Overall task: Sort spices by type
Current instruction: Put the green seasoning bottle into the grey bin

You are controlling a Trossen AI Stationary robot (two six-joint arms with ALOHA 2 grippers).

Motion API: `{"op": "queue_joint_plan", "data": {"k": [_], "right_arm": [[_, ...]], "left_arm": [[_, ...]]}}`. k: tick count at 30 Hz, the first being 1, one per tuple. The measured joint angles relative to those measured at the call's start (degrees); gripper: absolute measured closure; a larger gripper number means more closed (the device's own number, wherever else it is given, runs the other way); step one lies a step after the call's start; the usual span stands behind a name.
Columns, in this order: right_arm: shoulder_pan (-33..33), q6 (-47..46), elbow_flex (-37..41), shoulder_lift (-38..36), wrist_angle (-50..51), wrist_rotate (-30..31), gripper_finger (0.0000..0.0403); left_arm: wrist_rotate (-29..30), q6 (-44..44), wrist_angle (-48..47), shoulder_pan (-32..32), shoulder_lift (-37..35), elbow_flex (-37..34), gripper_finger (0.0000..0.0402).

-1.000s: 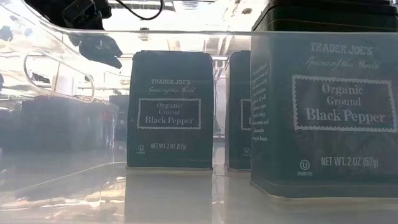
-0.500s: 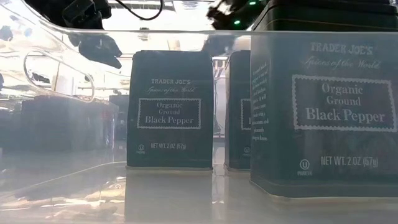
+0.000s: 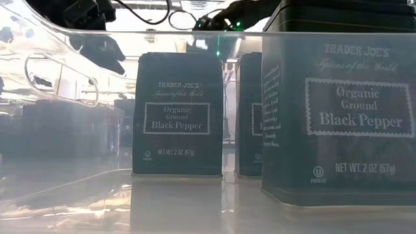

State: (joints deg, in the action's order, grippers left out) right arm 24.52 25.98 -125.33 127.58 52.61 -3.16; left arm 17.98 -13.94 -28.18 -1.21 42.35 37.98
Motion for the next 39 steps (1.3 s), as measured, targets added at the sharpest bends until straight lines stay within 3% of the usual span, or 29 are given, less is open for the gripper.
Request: {"op": "queue_joint_plan", "data": {"k": [18,27,39], "right_arm": [[1.1,3.4,-0.8,7.4,1.5,-1.6,0.0081],[1.1,0.9,-0.6,9.8,2.5,-1.4,0.0083],[1.9,-6.5,-0.6,9.7,3.9,-1.2,0.0144]], "left_arm": [[-0.1,-0.9,-1.6,0.0,0.0,0.0,0.0055],[-0.1,-1.1,-2.0,0.0,0.0,0.0,0.0055],[-0.1,-1.3,-1.9,0.0,0.0,0.0,0.0055]]}}
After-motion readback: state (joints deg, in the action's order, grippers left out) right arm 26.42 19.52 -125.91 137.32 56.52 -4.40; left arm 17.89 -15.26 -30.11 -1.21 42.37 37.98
